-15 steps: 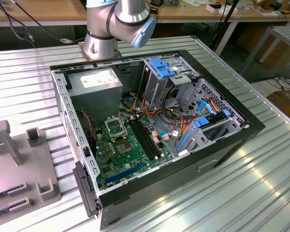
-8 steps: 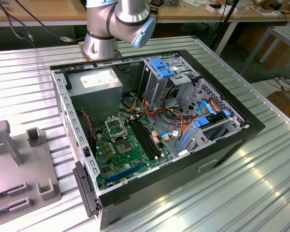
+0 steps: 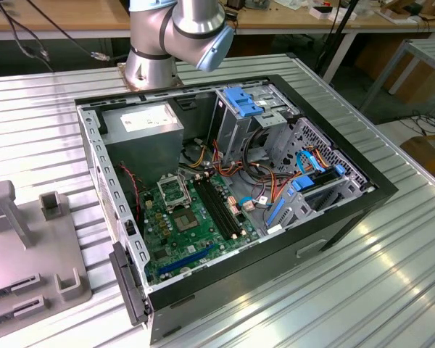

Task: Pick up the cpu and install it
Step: 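Pick up the cpu and move it towards the insertion slot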

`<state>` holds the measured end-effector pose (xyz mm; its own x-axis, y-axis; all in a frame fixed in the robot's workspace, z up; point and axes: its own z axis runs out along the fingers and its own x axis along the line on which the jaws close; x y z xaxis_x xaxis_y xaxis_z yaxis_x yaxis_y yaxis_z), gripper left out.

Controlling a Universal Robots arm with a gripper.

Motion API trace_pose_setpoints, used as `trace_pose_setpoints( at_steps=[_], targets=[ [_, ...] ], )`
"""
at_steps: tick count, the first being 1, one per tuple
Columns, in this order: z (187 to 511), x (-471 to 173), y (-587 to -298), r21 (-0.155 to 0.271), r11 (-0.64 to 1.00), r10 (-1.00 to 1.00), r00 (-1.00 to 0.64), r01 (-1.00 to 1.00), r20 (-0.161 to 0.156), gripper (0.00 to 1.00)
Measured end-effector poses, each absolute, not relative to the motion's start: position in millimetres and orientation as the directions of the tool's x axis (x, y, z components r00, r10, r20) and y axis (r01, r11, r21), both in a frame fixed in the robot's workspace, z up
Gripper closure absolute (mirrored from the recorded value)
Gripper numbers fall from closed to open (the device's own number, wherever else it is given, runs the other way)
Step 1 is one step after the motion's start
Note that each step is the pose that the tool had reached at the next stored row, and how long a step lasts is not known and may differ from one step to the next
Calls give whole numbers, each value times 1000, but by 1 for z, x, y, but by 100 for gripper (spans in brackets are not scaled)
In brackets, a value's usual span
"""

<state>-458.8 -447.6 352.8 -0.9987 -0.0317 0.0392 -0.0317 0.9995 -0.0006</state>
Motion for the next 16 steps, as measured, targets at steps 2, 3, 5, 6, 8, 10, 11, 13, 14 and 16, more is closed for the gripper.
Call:
trace_pose_setpoints(
  at_steps=[2, 3, 5, 6, 8, 10, 11, 13, 14, 16],
  targets=[
    [355, -459, -448, -1, 999, -32, -999, -32, 39, 53],
    [355, -459, -448, -1, 999, -32, -999, -32, 39, 53],
    [357, -459, -448, -1, 999, -32, -999, -32, 39, 53],
    [358, -459, -448, -1, 999, -32, -999, -32, 39, 53],
    [359, -459, -448, -1, 999, -32, -999, -32, 40, 53],
    [361, -459, -448, -1, 999, -32, -999, -32, 40, 53],
    [362, -459, -448, -1, 999, -32, -999, -32, 40, 53],
    [364, -459, -448, -1, 999, -32, -999, -32, 40, 53],
    [366, -459, -448, -1, 999, -32, -999, -32, 40, 53],
    [367, -459, -448, -1, 999, -32, -999, -32, 40, 53]
  ],
)
